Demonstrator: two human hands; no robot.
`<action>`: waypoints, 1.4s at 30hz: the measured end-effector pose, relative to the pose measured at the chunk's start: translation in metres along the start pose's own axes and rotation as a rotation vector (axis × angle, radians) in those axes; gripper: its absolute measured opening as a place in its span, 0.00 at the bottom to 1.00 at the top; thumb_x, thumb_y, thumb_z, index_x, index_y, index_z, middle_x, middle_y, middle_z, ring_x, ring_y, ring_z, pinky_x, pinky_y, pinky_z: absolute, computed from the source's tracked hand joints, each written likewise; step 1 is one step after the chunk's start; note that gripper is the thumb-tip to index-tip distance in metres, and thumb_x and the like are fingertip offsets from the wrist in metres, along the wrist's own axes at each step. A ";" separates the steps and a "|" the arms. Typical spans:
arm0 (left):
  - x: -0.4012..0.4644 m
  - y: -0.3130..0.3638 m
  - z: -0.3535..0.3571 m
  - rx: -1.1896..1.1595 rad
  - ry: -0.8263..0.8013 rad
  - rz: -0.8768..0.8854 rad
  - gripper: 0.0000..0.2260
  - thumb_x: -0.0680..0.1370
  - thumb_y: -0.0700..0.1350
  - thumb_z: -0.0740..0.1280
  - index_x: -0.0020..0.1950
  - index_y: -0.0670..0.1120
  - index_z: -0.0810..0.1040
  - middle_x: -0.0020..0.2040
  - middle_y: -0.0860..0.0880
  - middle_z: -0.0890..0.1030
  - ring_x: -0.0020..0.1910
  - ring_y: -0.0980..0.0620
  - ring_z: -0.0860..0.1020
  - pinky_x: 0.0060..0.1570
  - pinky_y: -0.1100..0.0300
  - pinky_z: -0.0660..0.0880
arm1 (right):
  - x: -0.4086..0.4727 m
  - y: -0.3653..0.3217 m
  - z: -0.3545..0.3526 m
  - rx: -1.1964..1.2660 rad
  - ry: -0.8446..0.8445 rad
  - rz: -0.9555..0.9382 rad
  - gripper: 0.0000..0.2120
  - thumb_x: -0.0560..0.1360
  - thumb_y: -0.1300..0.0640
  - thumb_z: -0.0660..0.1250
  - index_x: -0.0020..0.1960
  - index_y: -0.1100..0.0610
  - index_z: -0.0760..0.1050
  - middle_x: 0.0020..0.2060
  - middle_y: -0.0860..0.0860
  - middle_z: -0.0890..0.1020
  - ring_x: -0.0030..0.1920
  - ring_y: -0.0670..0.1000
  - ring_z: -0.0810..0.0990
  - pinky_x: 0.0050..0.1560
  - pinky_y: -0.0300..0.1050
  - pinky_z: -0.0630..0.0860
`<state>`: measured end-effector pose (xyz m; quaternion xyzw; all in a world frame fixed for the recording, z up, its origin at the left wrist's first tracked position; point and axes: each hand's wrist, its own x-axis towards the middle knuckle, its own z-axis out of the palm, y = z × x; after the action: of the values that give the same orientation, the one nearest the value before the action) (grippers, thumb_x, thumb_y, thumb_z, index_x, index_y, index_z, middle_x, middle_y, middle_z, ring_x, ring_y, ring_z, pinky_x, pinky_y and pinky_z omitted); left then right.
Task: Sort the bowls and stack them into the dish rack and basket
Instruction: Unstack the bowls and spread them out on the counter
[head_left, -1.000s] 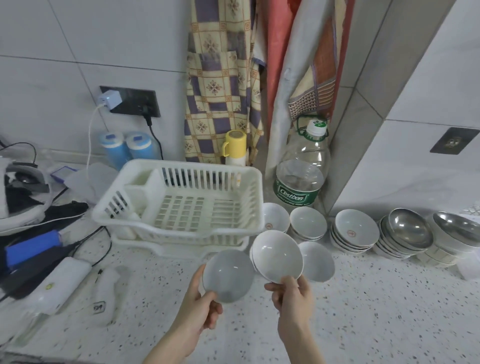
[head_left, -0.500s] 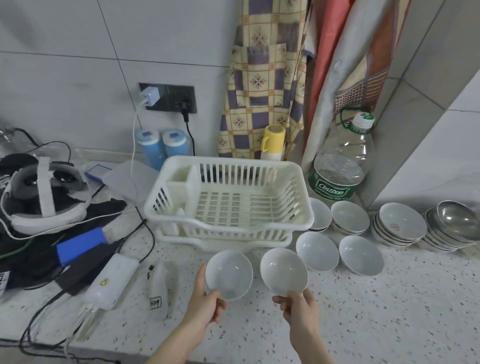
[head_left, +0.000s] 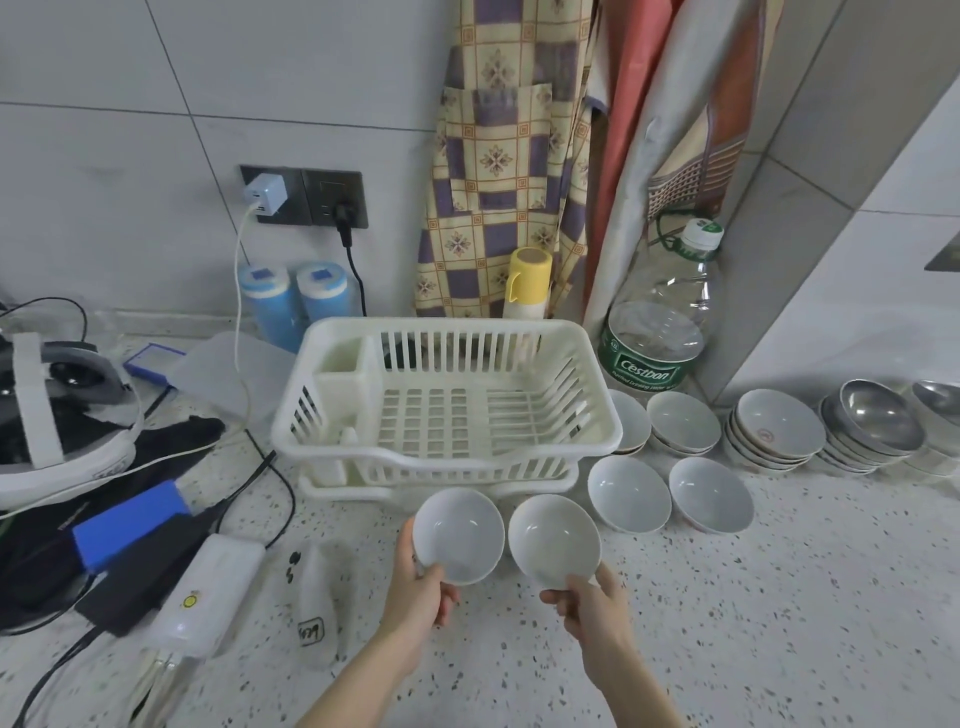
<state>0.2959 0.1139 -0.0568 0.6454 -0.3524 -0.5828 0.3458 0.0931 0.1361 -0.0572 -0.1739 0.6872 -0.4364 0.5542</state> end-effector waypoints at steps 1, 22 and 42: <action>0.002 -0.001 0.000 0.004 0.000 0.000 0.30 0.80 0.33 0.55 0.70 0.67 0.60 0.46 0.41 0.79 0.25 0.54 0.72 0.24 0.62 0.68 | 0.001 -0.001 0.000 -0.009 -0.003 -0.002 0.20 0.76 0.68 0.57 0.66 0.56 0.71 0.31 0.65 0.83 0.26 0.50 0.71 0.22 0.36 0.63; 0.013 -0.005 -0.004 -0.053 -0.013 -0.028 0.29 0.83 0.37 0.58 0.76 0.64 0.55 0.38 0.40 0.82 0.24 0.54 0.76 0.25 0.62 0.72 | -0.018 0.005 0.010 0.055 0.046 -0.020 0.21 0.80 0.60 0.60 0.72 0.46 0.66 0.37 0.59 0.86 0.29 0.51 0.79 0.25 0.38 0.64; 0.015 -0.005 -0.004 -0.047 -0.009 -0.057 0.30 0.82 0.39 0.61 0.76 0.65 0.55 0.38 0.39 0.83 0.27 0.52 0.77 0.28 0.60 0.76 | -0.015 -0.005 0.016 0.003 0.019 0.007 0.22 0.80 0.61 0.61 0.70 0.43 0.66 0.34 0.55 0.85 0.27 0.46 0.77 0.25 0.38 0.66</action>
<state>0.3017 0.1039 -0.0683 0.6442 -0.3219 -0.6034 0.3425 0.1120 0.1380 -0.0443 -0.1666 0.6923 -0.4370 0.5496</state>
